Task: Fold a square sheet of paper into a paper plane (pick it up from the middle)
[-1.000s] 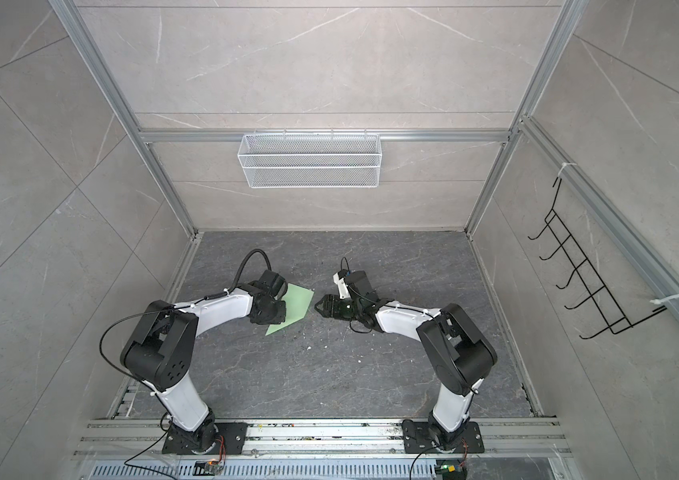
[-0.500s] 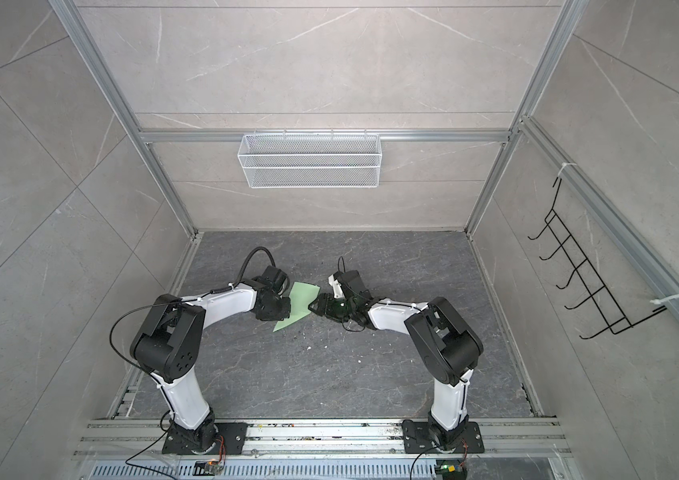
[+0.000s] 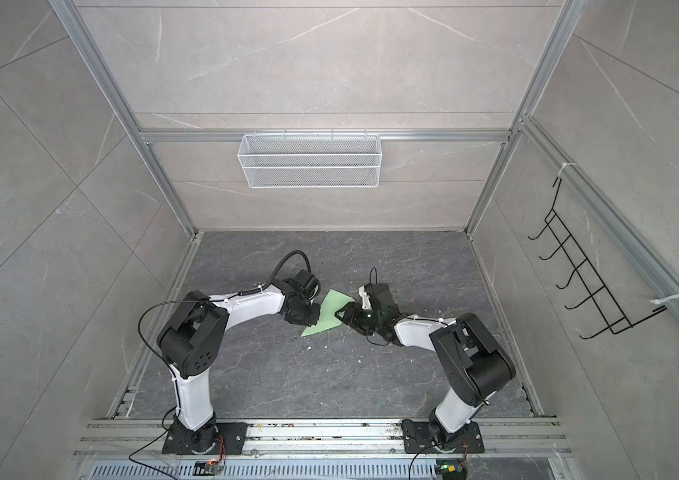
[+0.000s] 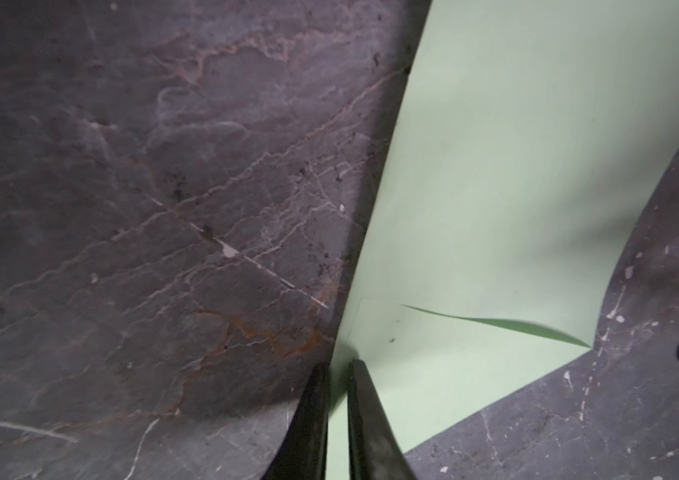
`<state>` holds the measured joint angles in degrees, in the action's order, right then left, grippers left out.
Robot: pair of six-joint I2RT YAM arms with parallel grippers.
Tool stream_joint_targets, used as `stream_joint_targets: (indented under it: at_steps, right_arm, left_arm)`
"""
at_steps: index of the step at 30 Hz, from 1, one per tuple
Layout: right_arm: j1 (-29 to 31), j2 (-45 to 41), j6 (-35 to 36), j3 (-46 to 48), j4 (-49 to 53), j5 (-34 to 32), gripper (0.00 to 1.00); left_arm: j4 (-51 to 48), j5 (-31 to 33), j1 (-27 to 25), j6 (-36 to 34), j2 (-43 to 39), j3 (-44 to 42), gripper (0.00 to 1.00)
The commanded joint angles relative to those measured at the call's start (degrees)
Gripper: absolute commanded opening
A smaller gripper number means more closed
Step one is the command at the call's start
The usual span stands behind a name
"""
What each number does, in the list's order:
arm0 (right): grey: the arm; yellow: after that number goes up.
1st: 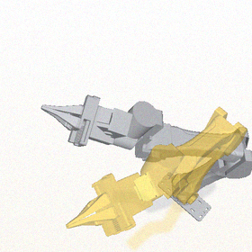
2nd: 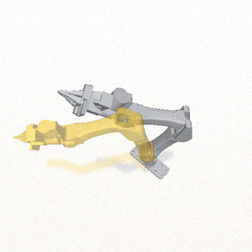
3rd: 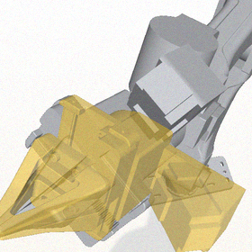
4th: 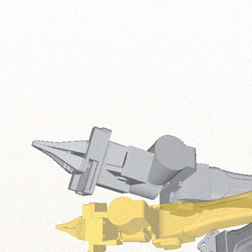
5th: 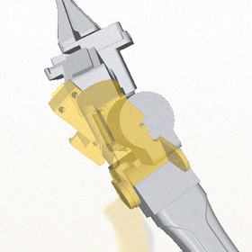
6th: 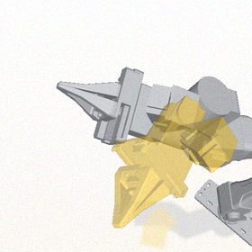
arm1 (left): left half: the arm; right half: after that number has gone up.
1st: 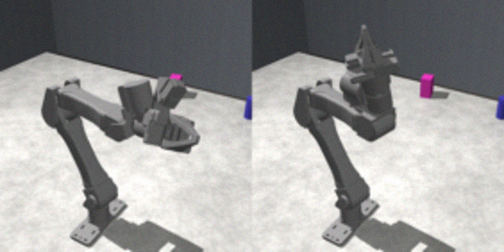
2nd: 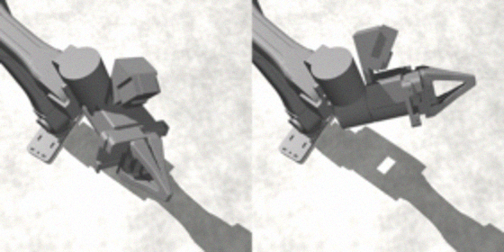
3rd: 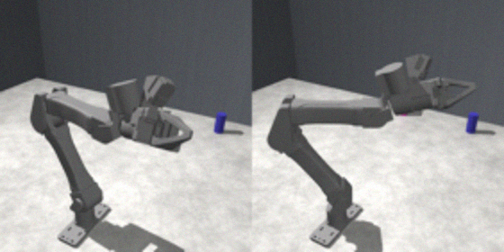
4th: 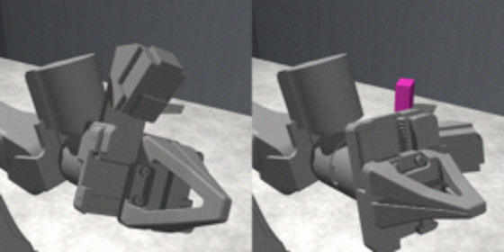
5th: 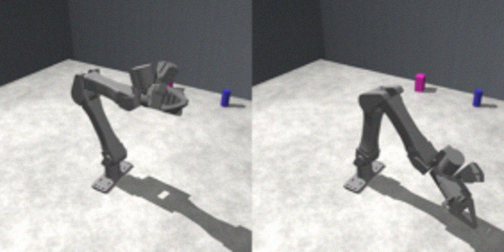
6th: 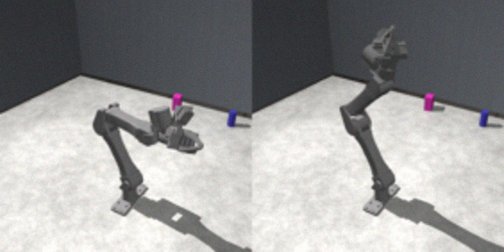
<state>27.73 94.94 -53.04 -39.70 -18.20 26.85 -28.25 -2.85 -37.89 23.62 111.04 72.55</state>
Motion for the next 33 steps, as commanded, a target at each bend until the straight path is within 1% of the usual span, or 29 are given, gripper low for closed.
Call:
stream_joint_targets:
  at_steps: [1,5,6,11,14,20,23,25,27,29,31,33]
  right_arm:
    - [-0.04,1.38,-3.39,1.38,-3.27,0.22,0.59]
    - [-0.04,4.53,-5.05,0.94,-6.23,1.23,0.56]
    - [-0.04,5.13,-6.80,0.87,-7.00,1.71,0.55]
    - [0.05,8.01,-7.74,-0.11,-8.97,4.07,0.51]
    - [0.05,10.06,-8.58,-0.50,-11.89,6.06,0.51]
    - [0.48,15.64,-13.49,-1.33,-25.68,10.82,0.47]
    - [0.68,16.92,-14.94,-1.34,-29.67,11.03,0.46]
    - [0.83,17.28,-15.17,-1.38,-30.16,10.52,0.43]
    - [0.92,17.55,-14.93,-1.63,-29.84,10.50,0.40]
    - [1.03,17.65,-14.79,-1.78,-29.28,10.25,0.34]
    - [1.10,17.27,-14.26,-2.17,-27.07,9.65,0.24]
    - [1.10,16.66,-13.62,-2.22,-25.44,8.83,0.17]
  left_arm:
    - [-3.76,-0.78,0.36,0.77,1.51,0.68,0.14]
    - [-4.26,-0.41,0.35,0.94,1.85,0.80,0.14]
    - [-4.39,-0.32,0.35,1.04,1.93,0.86,0.14]
    - [-4.27,-0.36,0.34,1.22,2.16,0.87,0.14]
    - [-4.16,-0.64,0.36,1.25,2.20,0.92,0.14]
    - [-3.64,-1.44,0.36,1.27,2.15,1.11,0.14]
    - [-3.74,-1.61,0.36,1.16,2.07,1.75,0.14]
    - [-3.74,-1.38,0.34,1.06,1.89,2.05,0.14]
    - [-3.91,-1.26,0.35,1.07,1.80,2.27,0.14]
    - [-3.92,-1.24,0.36,0.93,1.65,2.48,0.14]
    - [-3.92,-1.17,0.33,0.82,1.18,2.75,0.14]
    - [-3.91,-1.00,0.38,0.58,0.01,3.24,0.15]
